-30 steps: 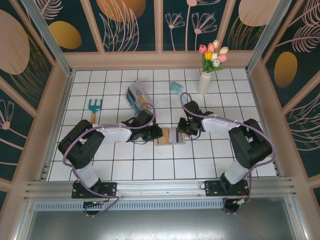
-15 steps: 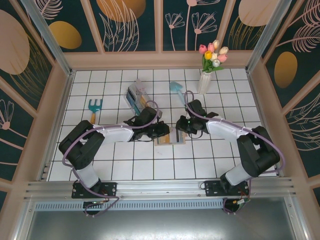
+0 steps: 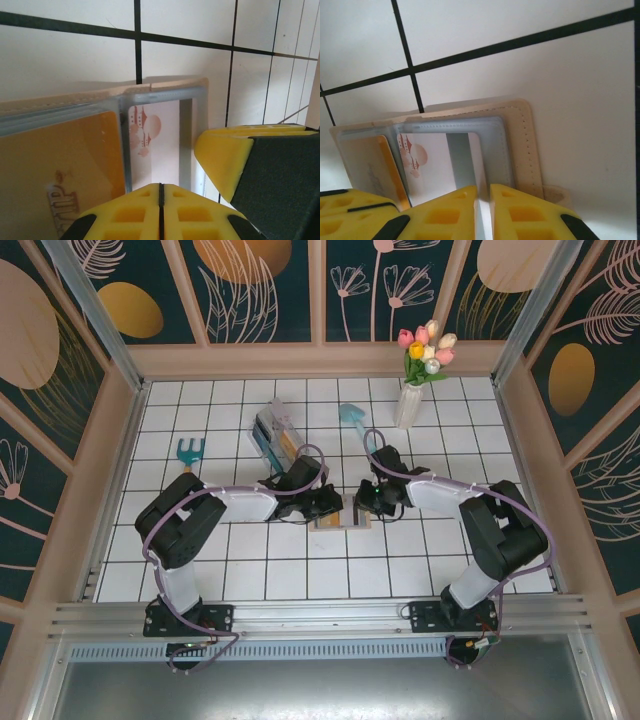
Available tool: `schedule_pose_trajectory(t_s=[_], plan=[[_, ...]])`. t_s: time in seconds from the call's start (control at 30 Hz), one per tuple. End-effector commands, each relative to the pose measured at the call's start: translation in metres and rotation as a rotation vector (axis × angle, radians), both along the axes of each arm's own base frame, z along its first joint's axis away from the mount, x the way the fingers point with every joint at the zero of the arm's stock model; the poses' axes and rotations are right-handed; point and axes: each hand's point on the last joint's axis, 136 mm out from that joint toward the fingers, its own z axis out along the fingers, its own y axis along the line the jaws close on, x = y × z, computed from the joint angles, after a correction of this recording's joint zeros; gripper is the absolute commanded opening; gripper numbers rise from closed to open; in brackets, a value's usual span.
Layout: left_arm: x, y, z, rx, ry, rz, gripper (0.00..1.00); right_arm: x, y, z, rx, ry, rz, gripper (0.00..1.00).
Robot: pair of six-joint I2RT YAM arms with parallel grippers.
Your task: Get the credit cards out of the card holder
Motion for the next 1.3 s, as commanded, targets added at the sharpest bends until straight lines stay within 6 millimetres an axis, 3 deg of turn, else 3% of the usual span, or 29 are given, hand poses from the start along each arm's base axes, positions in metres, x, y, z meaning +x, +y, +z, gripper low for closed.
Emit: schedule_pose_trajectory(t_s=[0.0,0.93,1.1,1.27], plan=[[-0.001,0.003,-0.011,0.045,0.017,-0.006,0.11,-0.004,-0.01,-0.011,-0.03,0.02,-0.022,0.17],[-0.012,0.017,-0.05,0.149,0.107,-0.004,0.28,-0.016,-0.021,-0.032,0.025,0.092,-0.052,0.17],[-0.008,0.007,-0.043,0.116,0.108,-0.016,0.35,-0.017,-0.02,-0.031,0.04,0.094,-0.047,0.17],[-0.002,0.015,-0.038,0.174,0.092,0.017,0.42,-0.016,-0.022,-0.03,0.033,0.09,-0.059,0.17]])
